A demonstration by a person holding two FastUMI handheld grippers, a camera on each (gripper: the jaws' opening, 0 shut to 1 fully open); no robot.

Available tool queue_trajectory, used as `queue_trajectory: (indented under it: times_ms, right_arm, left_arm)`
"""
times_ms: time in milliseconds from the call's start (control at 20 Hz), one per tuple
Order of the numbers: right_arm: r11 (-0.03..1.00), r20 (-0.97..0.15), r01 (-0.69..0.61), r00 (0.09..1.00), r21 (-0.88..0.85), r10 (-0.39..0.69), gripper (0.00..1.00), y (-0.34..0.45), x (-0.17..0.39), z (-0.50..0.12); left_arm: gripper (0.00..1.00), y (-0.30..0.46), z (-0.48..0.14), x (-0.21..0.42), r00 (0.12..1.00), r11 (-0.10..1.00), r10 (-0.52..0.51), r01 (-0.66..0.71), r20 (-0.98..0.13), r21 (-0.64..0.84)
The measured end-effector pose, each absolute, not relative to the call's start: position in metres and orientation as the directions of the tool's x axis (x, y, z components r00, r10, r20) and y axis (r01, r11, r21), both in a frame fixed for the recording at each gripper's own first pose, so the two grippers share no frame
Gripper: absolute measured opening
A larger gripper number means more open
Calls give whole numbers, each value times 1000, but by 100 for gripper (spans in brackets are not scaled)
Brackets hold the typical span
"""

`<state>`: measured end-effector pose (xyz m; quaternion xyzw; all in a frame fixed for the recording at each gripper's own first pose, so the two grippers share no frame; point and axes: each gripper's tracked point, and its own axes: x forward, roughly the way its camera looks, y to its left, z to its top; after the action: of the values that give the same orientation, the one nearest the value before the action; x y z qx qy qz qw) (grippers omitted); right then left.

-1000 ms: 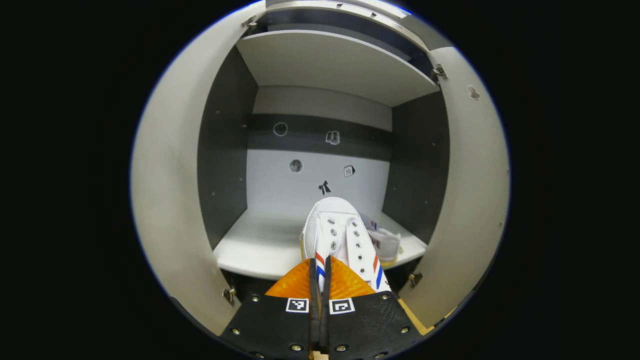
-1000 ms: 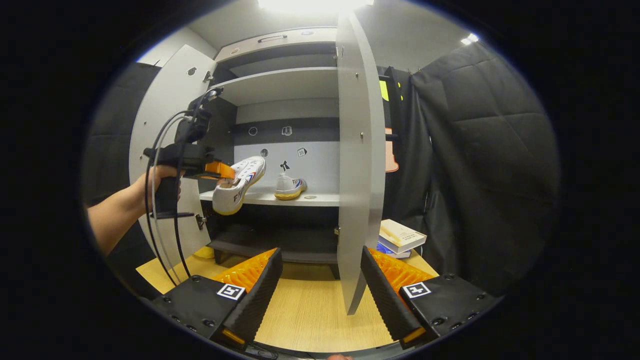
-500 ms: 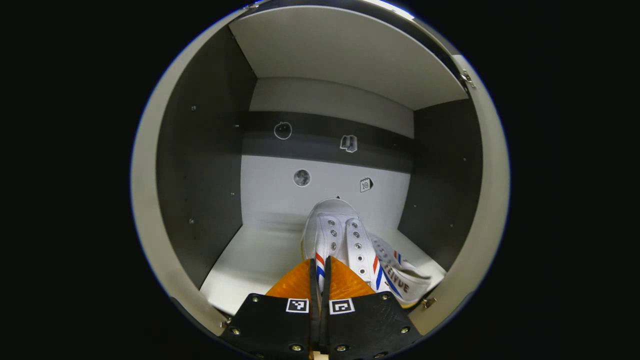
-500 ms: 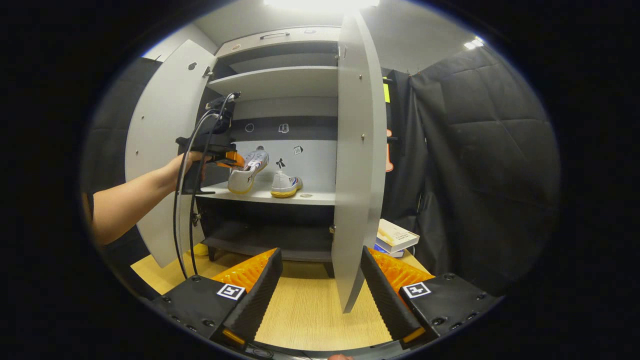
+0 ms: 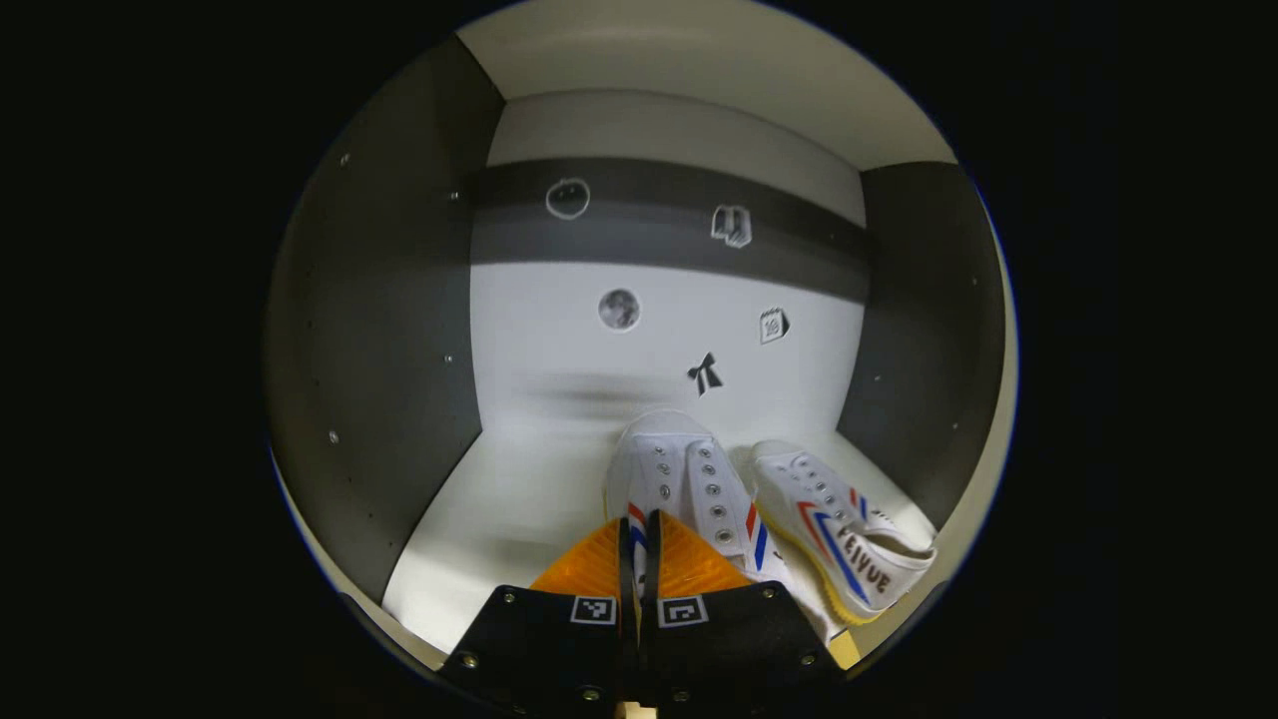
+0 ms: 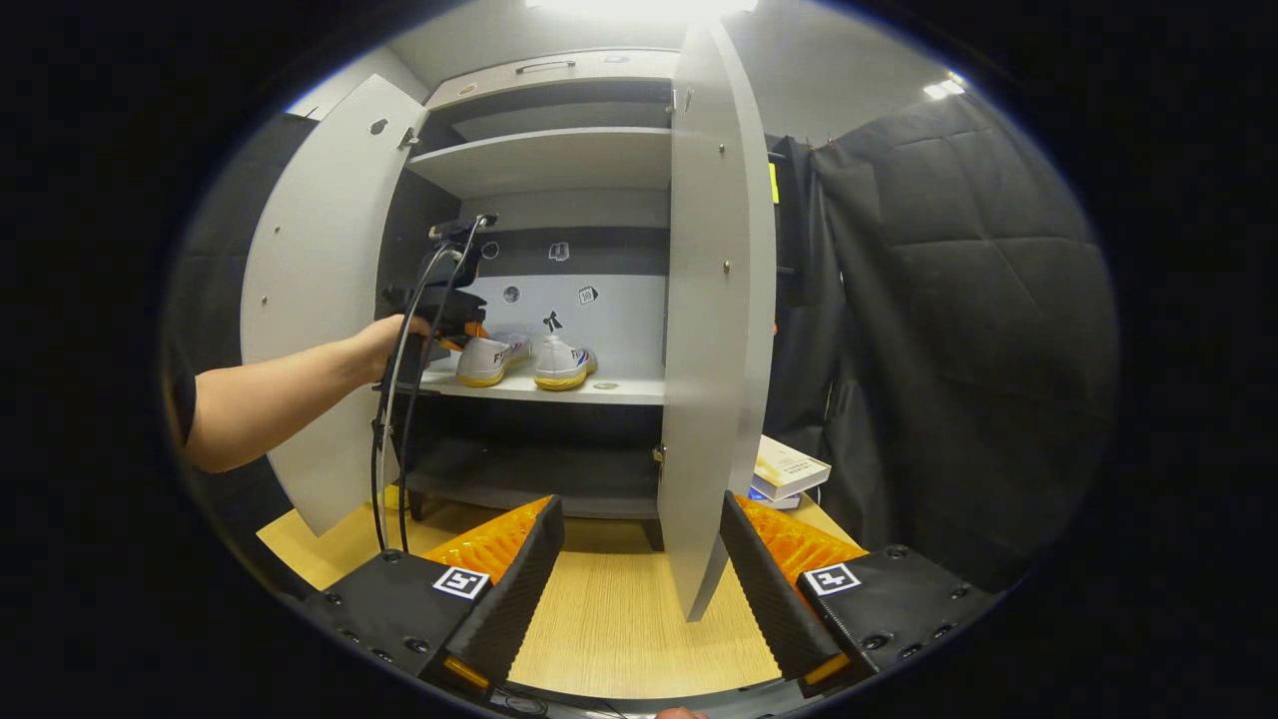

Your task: Grab one shoe with the right hand and put it into the shoe cabinet, grab the other shoe with the left hand and put it into the shoe cabinet; then close the right door with the right hand and the left door with the left hand.

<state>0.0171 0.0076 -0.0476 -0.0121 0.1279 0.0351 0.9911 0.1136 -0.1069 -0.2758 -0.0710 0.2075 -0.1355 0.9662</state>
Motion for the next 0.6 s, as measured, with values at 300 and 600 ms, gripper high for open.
queue_trajectory:
  times_ms: [300,600]
  right_arm:
    - [998,-234,-66,970,-13,61,98,0,15,-38]
    - [998,-200,-70,977,-6,67,98,-12,12,-21]
  left_arm:
    - [47,-99,-235,110,935,967,-246,216,-258,-137]
    - [82,-87,-186,62,968,974,-203,184,-148,-128]
